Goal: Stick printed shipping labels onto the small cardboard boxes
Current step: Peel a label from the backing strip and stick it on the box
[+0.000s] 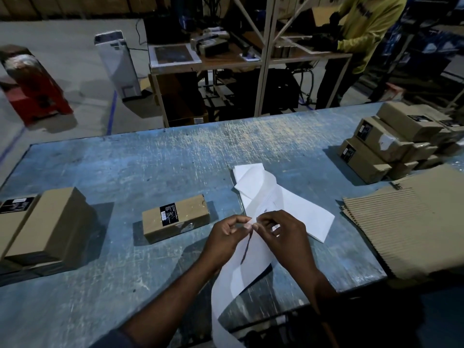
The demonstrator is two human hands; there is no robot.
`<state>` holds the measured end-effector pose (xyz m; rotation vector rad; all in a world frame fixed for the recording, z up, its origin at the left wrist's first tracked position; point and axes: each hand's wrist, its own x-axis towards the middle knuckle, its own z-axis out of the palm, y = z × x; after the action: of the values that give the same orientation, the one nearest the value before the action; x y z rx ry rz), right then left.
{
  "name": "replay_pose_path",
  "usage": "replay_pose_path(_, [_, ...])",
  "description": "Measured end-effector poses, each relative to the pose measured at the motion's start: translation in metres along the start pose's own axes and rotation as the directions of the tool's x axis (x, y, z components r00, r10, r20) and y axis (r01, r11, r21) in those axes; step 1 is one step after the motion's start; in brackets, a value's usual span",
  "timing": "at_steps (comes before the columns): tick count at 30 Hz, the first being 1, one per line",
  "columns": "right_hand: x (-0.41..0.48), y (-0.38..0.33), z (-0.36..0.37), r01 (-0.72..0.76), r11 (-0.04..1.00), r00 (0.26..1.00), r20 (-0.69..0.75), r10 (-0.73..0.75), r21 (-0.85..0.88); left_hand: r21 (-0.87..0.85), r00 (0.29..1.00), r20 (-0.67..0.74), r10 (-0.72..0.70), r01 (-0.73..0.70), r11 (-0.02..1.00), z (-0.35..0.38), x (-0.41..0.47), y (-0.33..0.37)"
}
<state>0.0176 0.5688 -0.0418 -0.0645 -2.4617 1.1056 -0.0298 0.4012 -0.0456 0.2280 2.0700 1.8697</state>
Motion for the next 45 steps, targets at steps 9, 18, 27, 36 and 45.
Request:
replay_pose_path(9, [-0.003, -0.009, -0.009, -0.254, 0.932, 0.967, 0.071, 0.244, 0.26, 0.043, 0.993, 0.033, 0.116, -0.118, 0.992, 0.003, 0.004, -0.005])
replay_pose_path(18, [-0.007, -0.003, -0.011, 0.014, 1.0, 1.0, 0.006, -0.014, -0.002, 0.054, 0.989, 0.031, 0.148, -0.149, 0.987, 0.007, 0.001, -0.001])
replay_pose_path(27, [-0.004, -0.005, -0.017, -0.199, 0.959, 0.98, 0.056, 0.191, 0.201, 0.061, 0.986, 0.039, 0.163, -0.165, 0.984, 0.005, 0.003, -0.005])
replay_pose_path(36, [0.001, 0.004, -0.013, -0.465, 0.773, 0.875, 0.089, 0.476, 0.432, 0.056, 0.997, -0.028, 0.07, -0.068, 0.996, -0.009, 0.006, -0.01])
replay_pose_path(45, [0.004, 0.011, -0.016, -0.525, 0.667, 0.821, 0.11, 0.56, 0.529, 0.053, 0.991, -0.134, 0.016, -0.009, 0.999, -0.026, 0.0, -0.018])
